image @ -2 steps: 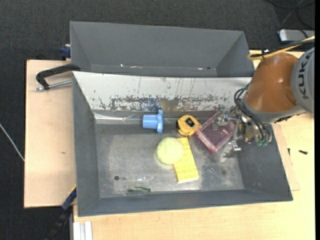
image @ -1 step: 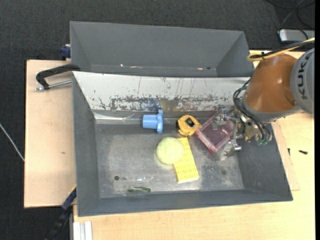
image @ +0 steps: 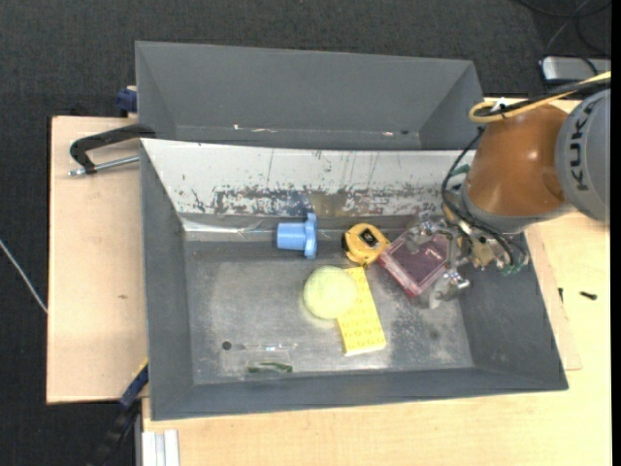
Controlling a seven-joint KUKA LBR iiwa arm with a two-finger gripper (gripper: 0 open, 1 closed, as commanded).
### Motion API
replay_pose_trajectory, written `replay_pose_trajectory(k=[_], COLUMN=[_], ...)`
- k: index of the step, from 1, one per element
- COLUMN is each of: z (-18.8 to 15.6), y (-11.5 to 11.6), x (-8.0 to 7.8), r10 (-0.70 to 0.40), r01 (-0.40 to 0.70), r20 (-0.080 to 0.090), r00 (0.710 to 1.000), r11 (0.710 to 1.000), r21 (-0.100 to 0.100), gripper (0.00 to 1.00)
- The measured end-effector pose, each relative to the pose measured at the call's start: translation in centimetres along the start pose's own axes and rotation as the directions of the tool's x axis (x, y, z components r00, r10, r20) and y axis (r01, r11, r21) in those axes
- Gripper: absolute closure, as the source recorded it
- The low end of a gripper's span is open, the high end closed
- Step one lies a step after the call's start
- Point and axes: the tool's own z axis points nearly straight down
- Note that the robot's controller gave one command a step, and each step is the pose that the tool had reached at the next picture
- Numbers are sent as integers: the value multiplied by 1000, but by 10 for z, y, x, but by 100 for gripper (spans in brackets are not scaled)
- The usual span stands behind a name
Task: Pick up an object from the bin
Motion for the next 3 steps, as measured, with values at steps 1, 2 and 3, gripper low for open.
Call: replay_pose_trajectory(k=[1, 2, 3], z=[1, 3, 3], y=[-2, -50, -50], x=[-3, -18, -18], r10=[-205, -224, -224], r01=[205, 223, 224], r20=[8, -10, -9], r00=[979, 975, 974], r11=[979, 974, 974], r21=[3, -39, -39], gripper=[0, 100, 100])
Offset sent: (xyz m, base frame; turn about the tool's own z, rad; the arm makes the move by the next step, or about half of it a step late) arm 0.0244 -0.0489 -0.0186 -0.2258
